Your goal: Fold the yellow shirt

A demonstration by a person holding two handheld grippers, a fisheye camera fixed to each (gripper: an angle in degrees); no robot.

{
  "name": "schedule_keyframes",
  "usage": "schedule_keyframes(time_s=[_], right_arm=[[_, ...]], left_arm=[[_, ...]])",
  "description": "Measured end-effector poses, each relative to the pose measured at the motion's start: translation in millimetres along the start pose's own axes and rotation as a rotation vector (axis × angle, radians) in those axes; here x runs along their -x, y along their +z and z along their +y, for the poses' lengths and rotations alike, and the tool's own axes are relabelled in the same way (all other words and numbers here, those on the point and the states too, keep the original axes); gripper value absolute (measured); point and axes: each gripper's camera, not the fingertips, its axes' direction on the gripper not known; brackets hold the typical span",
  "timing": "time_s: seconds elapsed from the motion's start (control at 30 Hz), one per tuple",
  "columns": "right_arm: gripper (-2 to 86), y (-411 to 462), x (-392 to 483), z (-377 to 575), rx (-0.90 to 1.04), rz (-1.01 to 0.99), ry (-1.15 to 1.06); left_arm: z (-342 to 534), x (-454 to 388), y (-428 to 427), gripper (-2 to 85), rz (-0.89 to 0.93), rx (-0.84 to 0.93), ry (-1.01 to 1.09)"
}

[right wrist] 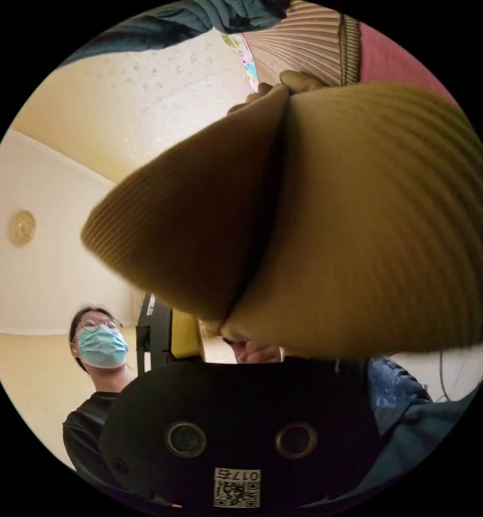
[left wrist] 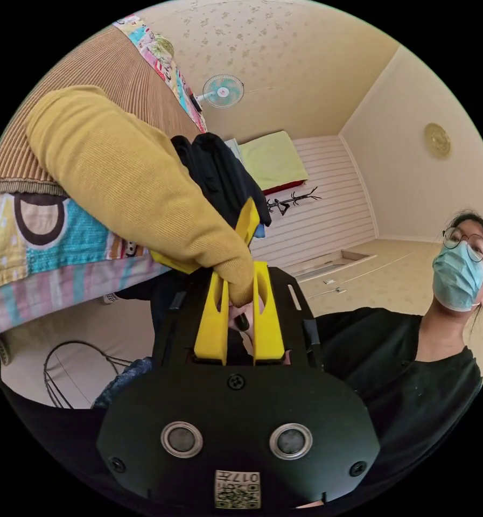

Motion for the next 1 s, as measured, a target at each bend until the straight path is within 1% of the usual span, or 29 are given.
schedule_keyframes(time_s=[0.03,0.1,0.17,0.23,0.3,0.37,0.43,0.5,0.57,0.6,0.67,0.7,0.77,0.8,0.83,0.87,0.9,0.97,1.0], right_arm=[[20.9,-5,-3,0,-0.016,-0.037,0.011],[19.7,-8,-3,1,0.0,-0.027,0.01],[18.1,-9,10,5,0.033,0.018,-0.056],[17.0,-7,32,8,0.043,0.056,-0.15],[15.8,-2,64,6,0.069,0.091,-0.258],[14.2,6,114,-1,0.09,0.127,-0.371],[12.9,11,158,-11,0.106,0.15,-0.452],[11.5,16,208,-23,0.144,0.165,-0.559],[9.6,14,285,-36,0.185,0.174,-0.733],[9.1,11,305,-38,0.188,0.181,-0.777],[7.0,-5,393,-38,0.176,0.259,-1.007],[6.4,-10,414,-35,0.169,0.287,-1.062],[6.2,-33,482,-14,0.079,0.427,-1.248],[6.2,-39,495,-8,0.058,0.473,-1.284],[6.0,-54,513,-2,0.015,0.563,-1.305],[5.8,-77,521,-1,-0.055,0.619,-1.257],[5.7,-91,521,-2,-0.101,0.634,-1.22],[5.2,-164,496,-11,-0.296,0.624,-1.001],[5.0,-186,483,-14,-0.347,0.609,-0.92]], left_arm=[[4,-9,6,6.7,-0.018,0.019,0.018],[10,-25,9,6.7,-0.087,0.03,0.063],[12,-45,15,6.9,-0.156,0.08,0.186],[13,-58,15,7.6,-0.164,0.093,0.256],[18,-74,11,10.2,-0.128,0.067,0.33],[25,-91,7,12.3,-0.098,0.013,0.392],[28,-97,12,12.5,-0.093,0.025,0.42],[29,-97,20,12.5,-0.103,0.066,0.402],[30,-93,28,12.5,-0.058,0.08,0.368],[31,-92,30,12.5,-0.041,0.08,0.359],[31,-88,37,12.5,-0.003,0.094,0.332],[31,-87,38,12.4,-0.004,0.098,0.329],[32,-86,43,12.4,-0.025,0.099,0.322],[31,-85,44,12.4,-0.028,0.098,0.319],[30,-82,46,12.3,-0.026,0.097,0.308],[29,-78,48,12.3,-0.019,0.096,0.29],[28,-76,49,12.3,-0.014,0.095,0.281],[24,-68,54,12.2,0.002,0.091,0.248],[23,-67,55,12.2,0.005,0.092,0.241]])
